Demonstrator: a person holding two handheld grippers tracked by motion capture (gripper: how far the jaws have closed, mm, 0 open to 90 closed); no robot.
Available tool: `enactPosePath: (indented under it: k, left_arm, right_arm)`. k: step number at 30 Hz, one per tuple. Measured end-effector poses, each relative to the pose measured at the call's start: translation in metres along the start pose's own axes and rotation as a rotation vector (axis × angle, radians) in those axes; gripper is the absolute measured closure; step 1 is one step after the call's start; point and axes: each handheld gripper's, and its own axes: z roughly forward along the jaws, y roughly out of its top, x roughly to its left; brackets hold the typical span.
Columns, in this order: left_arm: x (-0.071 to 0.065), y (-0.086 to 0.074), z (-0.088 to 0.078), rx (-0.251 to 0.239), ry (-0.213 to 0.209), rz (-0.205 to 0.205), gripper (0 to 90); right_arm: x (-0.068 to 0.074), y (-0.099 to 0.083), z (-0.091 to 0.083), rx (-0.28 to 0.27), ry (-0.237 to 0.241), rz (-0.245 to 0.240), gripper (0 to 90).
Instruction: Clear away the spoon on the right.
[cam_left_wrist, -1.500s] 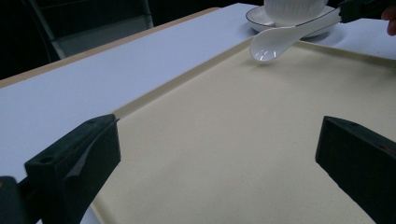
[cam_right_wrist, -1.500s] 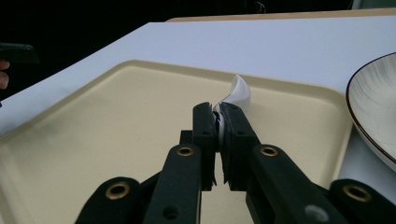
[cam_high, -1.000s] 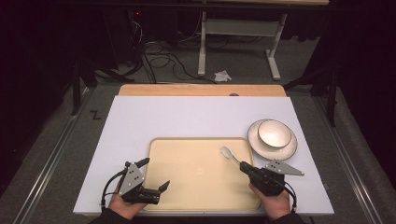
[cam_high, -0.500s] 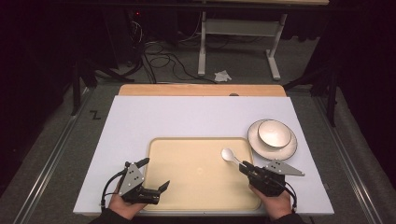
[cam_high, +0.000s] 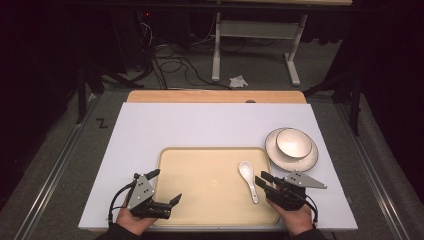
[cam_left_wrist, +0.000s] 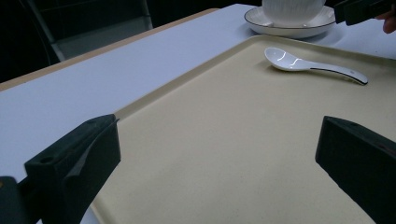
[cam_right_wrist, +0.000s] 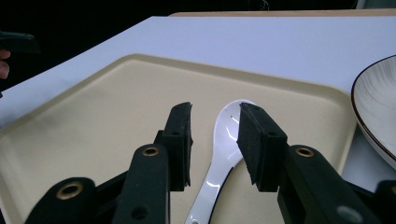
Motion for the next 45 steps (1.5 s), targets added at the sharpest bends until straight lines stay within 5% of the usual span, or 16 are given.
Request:
enactPosePath:
  k: [6,10,13,17,21,24,32,38,45]
  left_arm:
    - [-0.001,0.000,0.001,0.007,0.003,0.004,0.7]
    - [0.000,0.000,0.001,0.003,0.004,0.003,0.7]
    - [0.000,0.000,-0.001,0.001,0.001,0.002,0.7]
    - [0.001,0.000,-0.002,-0.004,-0.002,0.002,0.7]
    - [0.001,0.000,-0.003,-0.008,-0.003,0.004,0.7]
    - [0.001,0.001,-0.002,-0.008,-0.003,0.005,0.7]
    - [0.000,0.000,-0.001,-0.004,-0.005,0.008,0.7]
    - [0.000,0.000,-0.001,0.000,-0.003,0.007,0.7]
    - [0.000,0.000,0.001,0.007,-0.006,0.010,0.7]
  right_arm:
    - [0.003,0.002,0.006,0.014,0.014,-0.012,67.4]
    - [0.006,0.009,0.024,0.075,0.002,-0.049,66.2]
    - [0.008,0.018,0.043,0.137,-0.002,-0.061,68.6]
    - [0.015,0.025,0.071,0.256,-0.008,-0.119,90.0]
    - [0.022,0.024,0.092,0.375,-0.042,-0.180,90.0]
    - [0.018,0.022,0.097,0.410,-0.077,-0.179,90.0]
    - [0.001,0.020,0.086,0.417,-0.144,-0.160,90.0]
    - [-0.001,0.023,0.068,0.353,-0.076,-0.151,90.0]
    - [0.022,-0.003,0.042,0.398,-0.003,-0.205,90.0]
